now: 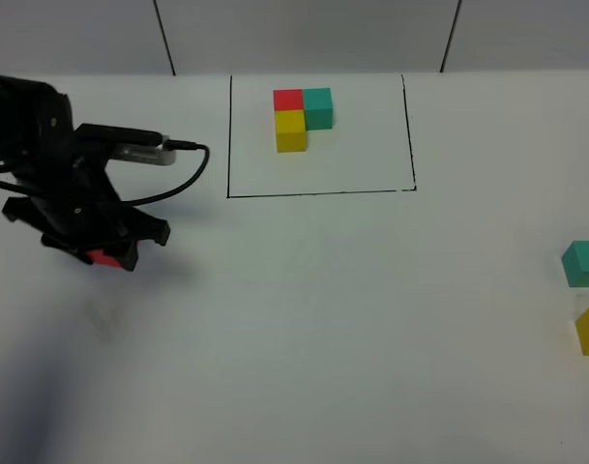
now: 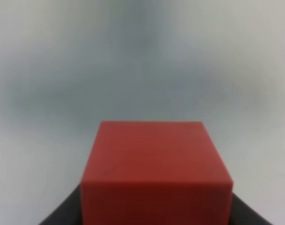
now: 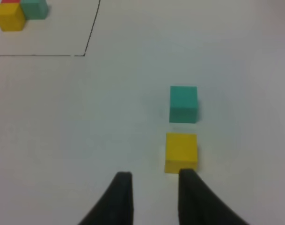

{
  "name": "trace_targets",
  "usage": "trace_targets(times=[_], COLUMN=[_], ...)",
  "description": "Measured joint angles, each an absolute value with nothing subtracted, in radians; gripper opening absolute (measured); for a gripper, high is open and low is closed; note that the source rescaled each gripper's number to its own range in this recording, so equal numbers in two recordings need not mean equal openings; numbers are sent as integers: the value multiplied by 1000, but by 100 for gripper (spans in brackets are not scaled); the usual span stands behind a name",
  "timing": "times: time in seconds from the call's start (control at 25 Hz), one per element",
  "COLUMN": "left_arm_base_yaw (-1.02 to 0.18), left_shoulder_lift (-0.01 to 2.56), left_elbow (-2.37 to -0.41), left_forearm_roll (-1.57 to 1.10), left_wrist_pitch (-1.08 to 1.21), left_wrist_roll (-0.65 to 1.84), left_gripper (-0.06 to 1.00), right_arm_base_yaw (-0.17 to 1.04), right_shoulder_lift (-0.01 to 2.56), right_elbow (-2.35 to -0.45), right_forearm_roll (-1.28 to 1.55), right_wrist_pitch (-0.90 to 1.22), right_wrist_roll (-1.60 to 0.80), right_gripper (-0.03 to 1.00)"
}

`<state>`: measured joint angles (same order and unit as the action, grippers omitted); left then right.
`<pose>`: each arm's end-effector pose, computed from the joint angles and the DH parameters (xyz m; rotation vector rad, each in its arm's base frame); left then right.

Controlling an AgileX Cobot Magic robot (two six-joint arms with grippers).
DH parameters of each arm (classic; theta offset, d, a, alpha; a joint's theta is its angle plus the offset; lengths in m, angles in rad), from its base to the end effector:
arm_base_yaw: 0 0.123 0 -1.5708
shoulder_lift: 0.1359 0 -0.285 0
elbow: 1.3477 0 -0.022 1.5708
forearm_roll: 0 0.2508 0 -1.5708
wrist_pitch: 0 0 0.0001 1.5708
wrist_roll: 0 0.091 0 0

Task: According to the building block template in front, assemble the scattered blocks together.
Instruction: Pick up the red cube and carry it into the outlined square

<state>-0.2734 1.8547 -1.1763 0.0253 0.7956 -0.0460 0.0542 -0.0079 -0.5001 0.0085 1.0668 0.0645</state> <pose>0.3405 -0.0938 0.1723 0.3590 2.9349 -0.0146 -0.0063 0.0003 0.2768 0.0101 2.0434 0.0844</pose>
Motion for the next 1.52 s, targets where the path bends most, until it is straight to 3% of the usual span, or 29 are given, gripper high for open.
trace_targets(times=[0.72,1.2,1.52], left_arm_base_yaw=[-521,-620,-667], left_shoulder_lift=[2193,2475,2533], left_elbow=[-1806,-2257,-2303], left_forearm_roll=[39,137,135], left_wrist_pitch=[1061,1189,1189], left_wrist_roll=[562,750,896], left_gripper=[0,0,0], right_arm_base_yaw=[54,54,54], right_shoulder_lift=[-8,-8,-8], right_elbow=[-500,-500,-500], right_forearm_roll=[8,8,8], right_wrist_pitch=[1067,1067,1067], right_wrist_roll=[65,65,65], right_gripper=[0,0,0])
